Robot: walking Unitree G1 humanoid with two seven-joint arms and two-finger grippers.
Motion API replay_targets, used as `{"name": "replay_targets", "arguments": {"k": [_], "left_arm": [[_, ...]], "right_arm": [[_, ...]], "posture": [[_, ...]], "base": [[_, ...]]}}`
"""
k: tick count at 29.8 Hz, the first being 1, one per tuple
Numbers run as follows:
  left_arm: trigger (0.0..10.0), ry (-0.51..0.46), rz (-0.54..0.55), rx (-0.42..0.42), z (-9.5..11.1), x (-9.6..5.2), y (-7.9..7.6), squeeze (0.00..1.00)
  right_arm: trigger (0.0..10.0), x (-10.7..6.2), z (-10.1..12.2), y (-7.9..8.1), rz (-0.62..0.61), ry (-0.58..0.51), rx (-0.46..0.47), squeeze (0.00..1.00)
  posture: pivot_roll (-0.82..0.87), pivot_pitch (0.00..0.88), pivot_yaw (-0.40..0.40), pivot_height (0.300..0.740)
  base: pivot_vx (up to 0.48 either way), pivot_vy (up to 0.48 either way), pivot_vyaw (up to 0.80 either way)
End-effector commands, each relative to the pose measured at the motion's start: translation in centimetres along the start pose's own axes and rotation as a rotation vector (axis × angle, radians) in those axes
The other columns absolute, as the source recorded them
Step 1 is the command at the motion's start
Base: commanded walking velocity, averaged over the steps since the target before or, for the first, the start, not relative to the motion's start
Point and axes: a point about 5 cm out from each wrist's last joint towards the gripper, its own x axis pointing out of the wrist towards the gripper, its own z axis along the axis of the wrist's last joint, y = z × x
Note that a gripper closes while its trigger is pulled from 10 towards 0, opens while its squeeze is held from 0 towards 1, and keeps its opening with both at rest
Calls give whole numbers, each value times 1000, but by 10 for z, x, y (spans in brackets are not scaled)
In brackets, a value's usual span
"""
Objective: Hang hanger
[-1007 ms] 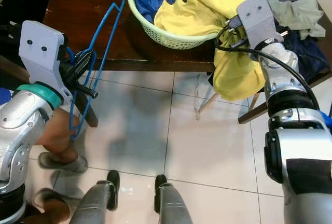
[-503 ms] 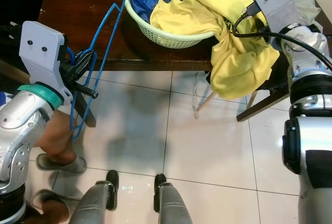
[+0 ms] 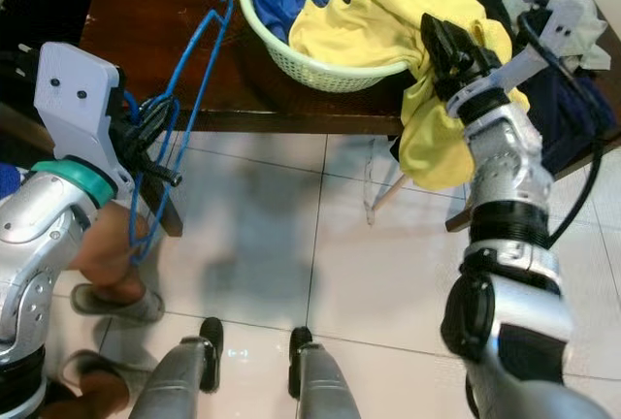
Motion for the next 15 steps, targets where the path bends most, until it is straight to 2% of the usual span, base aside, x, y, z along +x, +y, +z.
{"name": "replay_targets", "arguments": {"k": [1,2,3,4,7,15], "left_arm": [[10000,-10,8,-7,1,0,3,0],[10000,-10,8,-7,1,0,3,0],[10000,-25,57,-8,4,1,10,0],[10000,-25,92,-8,4,3,14,0],[10000,-23,130,-17,3,5,17,0],[10000,-31,184,-23,4,8,23,0]], "right_arm": [[10000,-5,8,6,-32,-92,-5,0],[10000,-5,8,6,-32,-92,-5,0],[10000,-12,3,25,-49,-136,-30,0],[10000,-16,-5,32,-68,-132,-35,0],[10000,-21,-18,37,-100,-107,-28,0],[10000,-25,-32,39,-152,-71,-16,0]], "posture": [[59,209,-17,740],[59,209,-17,740],[56,199,-15,740],[55,193,-15,740],[54,185,-17,740],[57,165,-21,740]], "base": [[0,0,0],[0,0,0],[0,0,0],[0,0,0],[0,0,0],[0,0,0]]}}
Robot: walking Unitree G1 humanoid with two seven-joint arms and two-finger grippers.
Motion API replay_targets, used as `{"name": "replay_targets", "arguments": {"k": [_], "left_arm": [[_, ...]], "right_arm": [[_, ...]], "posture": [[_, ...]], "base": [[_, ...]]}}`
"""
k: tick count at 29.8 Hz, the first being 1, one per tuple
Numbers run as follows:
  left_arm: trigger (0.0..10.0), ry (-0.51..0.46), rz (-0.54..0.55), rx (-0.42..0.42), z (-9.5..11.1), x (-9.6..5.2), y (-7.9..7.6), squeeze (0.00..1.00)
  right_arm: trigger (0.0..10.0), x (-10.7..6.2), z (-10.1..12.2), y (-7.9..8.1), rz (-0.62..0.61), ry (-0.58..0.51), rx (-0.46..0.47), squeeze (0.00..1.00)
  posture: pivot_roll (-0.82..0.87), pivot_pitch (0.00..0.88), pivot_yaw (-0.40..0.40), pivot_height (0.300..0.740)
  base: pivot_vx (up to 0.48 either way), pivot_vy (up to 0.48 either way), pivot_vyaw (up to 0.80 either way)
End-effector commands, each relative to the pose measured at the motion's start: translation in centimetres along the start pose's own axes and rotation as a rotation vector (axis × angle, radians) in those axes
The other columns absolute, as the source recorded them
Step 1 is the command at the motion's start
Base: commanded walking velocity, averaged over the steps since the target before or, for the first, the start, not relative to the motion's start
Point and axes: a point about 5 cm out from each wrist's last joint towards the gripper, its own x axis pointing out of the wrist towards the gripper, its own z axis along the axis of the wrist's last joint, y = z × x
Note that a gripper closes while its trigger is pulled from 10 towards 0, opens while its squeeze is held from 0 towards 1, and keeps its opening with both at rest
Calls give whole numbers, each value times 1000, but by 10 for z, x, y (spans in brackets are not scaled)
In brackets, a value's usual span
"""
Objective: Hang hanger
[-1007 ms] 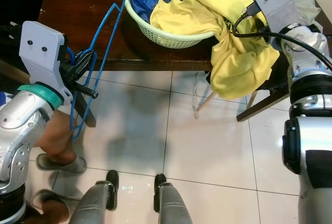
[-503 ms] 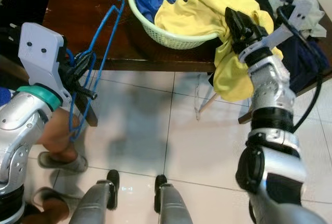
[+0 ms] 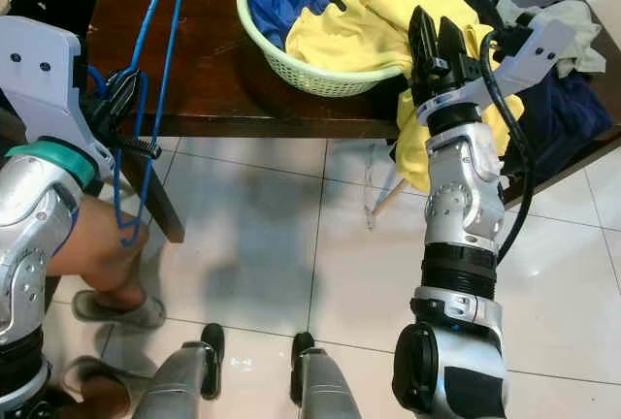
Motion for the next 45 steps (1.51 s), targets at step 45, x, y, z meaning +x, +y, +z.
{"name": "replay_targets", "arguments": {"k": [45], "left_arm": [[10000,-49,100,-10,-1,10,6,0]], "right_arm": [[10000,-8,0,4,-71,49,-48,0]], "posture": [[40,154,-37,740]], "base": [[0,-110,0]]}}
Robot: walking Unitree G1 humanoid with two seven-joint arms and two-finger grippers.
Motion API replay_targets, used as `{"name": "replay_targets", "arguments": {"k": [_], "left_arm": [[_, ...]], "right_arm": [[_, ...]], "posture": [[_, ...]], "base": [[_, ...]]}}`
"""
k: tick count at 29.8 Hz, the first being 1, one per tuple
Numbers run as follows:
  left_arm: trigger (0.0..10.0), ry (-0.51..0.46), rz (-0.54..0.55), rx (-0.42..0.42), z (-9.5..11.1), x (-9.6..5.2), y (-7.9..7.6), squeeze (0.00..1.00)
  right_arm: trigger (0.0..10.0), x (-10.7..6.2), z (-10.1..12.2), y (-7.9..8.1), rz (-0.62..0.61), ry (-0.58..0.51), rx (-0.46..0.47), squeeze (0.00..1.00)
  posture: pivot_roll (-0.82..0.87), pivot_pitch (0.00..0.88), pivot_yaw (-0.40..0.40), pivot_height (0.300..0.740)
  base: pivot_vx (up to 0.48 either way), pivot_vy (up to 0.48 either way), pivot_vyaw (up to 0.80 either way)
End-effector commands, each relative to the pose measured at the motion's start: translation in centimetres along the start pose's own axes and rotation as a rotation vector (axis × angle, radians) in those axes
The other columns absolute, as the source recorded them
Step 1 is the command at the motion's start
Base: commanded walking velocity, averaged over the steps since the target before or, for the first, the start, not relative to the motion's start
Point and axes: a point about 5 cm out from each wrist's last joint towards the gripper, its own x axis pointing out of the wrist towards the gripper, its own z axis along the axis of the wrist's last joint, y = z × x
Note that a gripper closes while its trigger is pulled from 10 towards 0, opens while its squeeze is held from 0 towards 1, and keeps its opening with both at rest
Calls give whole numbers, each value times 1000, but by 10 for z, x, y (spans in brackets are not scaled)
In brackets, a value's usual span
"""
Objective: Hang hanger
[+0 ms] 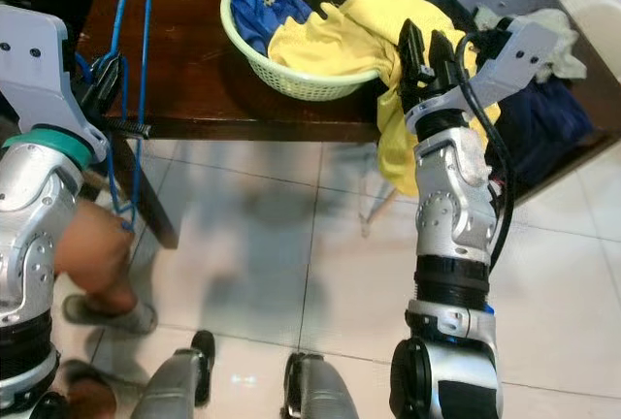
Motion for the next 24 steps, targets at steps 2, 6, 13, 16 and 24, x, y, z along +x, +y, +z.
{"name": "replay_targets", "arguments": {"k": [2,6,13,16,24], "left_arm": [[10000,-7,-4,5,0,0,-3,0],[10000,-6,-3,4,0,-1,-2,0],[10000,-5,-1,0,-1,-1,-2,0],[10000,-5,-7,-15,-1,-1,-3,0],[10000,-28,1,-32,1,-1,-2,0]], "right_arm": [[10000,-4,3,-7,-25,-2,-9,0],[10000,-4,3,-8,-25,0,-10,0],[10000,-4,1,-8,-26,8,-9,0],[10000,-3,1,-9,-27,10,-8,0],[10000,-4,1,-10,-31,11,-9,0]], "posture": [[40,154,-37,740],[40,154,-38,740],[42,157,-40,740],[41,155,-40,740],[39,156,-39,740]], "base": [[0,-337,0],[0,-334,0],[0,-161,0],[0,0,0],[74,0,0]]}}
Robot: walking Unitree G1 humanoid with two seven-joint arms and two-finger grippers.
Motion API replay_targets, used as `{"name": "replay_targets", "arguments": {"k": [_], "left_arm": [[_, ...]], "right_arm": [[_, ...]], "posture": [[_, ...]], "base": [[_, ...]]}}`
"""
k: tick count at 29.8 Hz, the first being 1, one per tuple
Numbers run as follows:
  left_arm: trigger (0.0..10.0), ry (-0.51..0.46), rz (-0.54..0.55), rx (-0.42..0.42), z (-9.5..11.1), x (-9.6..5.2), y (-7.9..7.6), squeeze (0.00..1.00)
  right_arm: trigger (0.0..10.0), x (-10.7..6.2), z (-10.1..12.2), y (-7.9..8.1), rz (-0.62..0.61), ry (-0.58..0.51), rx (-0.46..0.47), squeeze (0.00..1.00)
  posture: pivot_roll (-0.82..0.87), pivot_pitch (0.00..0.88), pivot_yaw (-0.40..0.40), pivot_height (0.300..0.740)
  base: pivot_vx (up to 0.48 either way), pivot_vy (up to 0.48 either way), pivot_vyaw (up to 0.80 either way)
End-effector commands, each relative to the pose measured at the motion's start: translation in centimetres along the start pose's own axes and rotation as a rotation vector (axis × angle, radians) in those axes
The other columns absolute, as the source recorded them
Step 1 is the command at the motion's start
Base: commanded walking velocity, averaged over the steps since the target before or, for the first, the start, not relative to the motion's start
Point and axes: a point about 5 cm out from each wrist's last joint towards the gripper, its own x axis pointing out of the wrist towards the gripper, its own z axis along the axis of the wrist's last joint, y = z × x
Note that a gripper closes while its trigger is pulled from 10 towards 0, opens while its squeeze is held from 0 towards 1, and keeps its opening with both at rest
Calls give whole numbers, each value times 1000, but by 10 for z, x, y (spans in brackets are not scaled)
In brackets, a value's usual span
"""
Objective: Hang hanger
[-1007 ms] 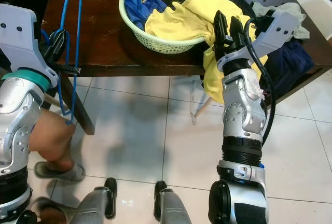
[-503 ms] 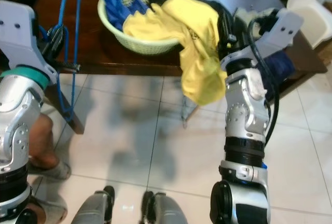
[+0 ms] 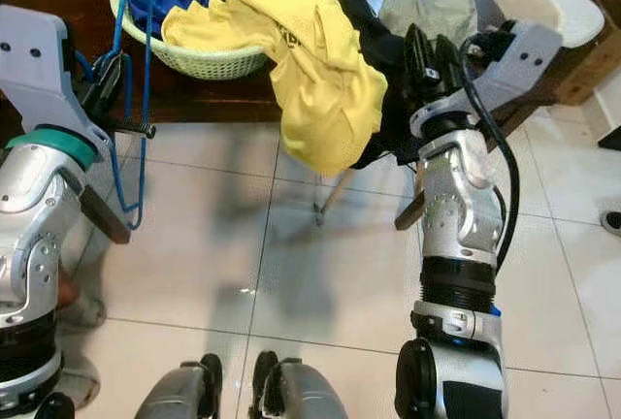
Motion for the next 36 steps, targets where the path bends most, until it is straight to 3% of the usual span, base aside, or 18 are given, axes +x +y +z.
{"name": "replay_targets", "arguments": {"k": [1,30,36], "left_arm": [[10000,-10,10,-3,-1,-1,2,0],[10000,-11,11,8,1,-2,3,4],[10000,-8,-19,29,1,-2,-1,0]], "right_arm": [[10000,-2,-2,-3,-10,9,3,0],[10000,-3,-3,-5,-16,13,-6,0],[10000,-3,-2,-6,-17,6,-31,0]], "posture": [[39,157,-39,740],[44,158,-35,740],[51,155,-30,740]], "base": [[322,0,0],[405,0,0],[131,0,0]]}}
